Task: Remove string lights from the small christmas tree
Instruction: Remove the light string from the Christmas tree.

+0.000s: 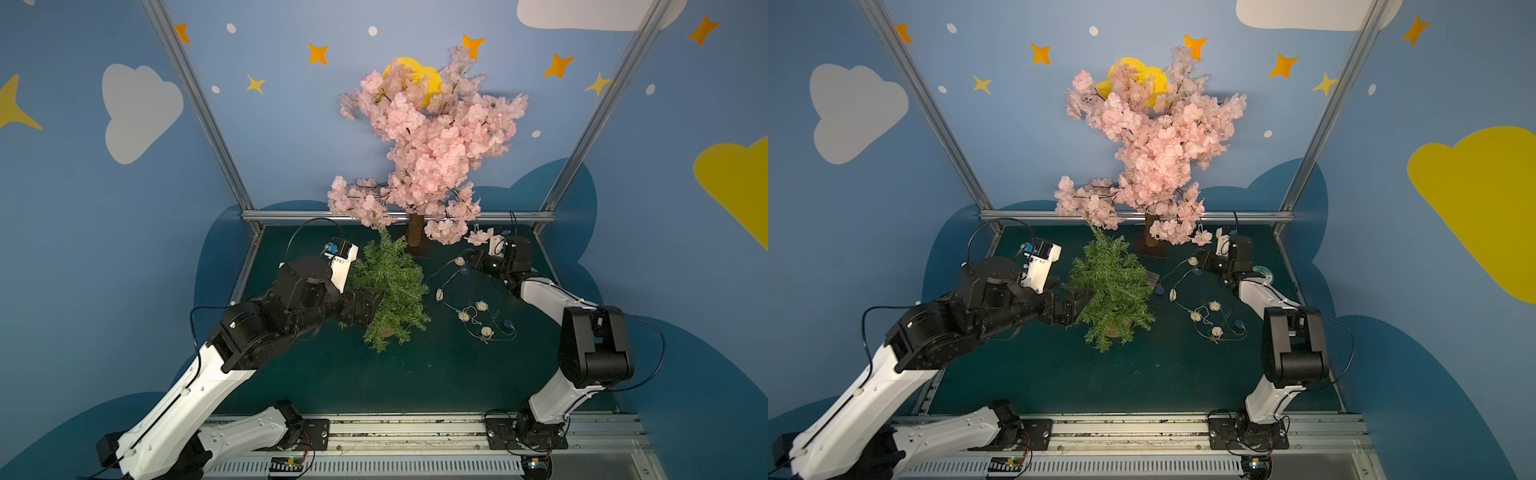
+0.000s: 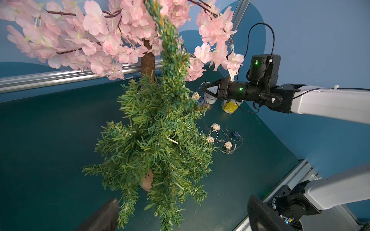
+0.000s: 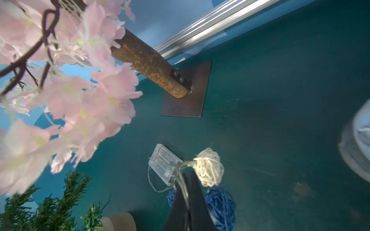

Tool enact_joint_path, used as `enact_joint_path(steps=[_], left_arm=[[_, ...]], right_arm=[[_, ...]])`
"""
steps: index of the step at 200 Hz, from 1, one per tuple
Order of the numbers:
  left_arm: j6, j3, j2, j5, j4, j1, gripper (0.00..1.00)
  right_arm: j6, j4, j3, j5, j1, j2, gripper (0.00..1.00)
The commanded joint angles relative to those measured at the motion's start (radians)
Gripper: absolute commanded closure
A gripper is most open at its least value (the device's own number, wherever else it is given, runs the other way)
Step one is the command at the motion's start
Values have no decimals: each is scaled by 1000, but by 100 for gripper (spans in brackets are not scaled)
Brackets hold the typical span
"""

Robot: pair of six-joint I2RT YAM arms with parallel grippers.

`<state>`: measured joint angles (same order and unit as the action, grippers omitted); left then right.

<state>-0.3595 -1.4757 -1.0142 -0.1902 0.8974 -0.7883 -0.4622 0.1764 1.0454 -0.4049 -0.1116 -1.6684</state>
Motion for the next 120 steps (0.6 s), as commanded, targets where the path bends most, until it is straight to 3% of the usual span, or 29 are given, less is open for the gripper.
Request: enact_joint_path(steps=[1,50,70,120], left_arm=[[-7,14,21,-24,19,-3,0],[-42,40,55,-116,56,5,0],[-69,44,61,-134,99,56,1],[-62,134,61,124,71,359,1]], right_arm=[[25,-57,-29,38,10,84,100],[29,-171,-92,102,82,246,100],[29,-230,-109,120,108,301,100],[11,-377,-157,146,196,374,100]])
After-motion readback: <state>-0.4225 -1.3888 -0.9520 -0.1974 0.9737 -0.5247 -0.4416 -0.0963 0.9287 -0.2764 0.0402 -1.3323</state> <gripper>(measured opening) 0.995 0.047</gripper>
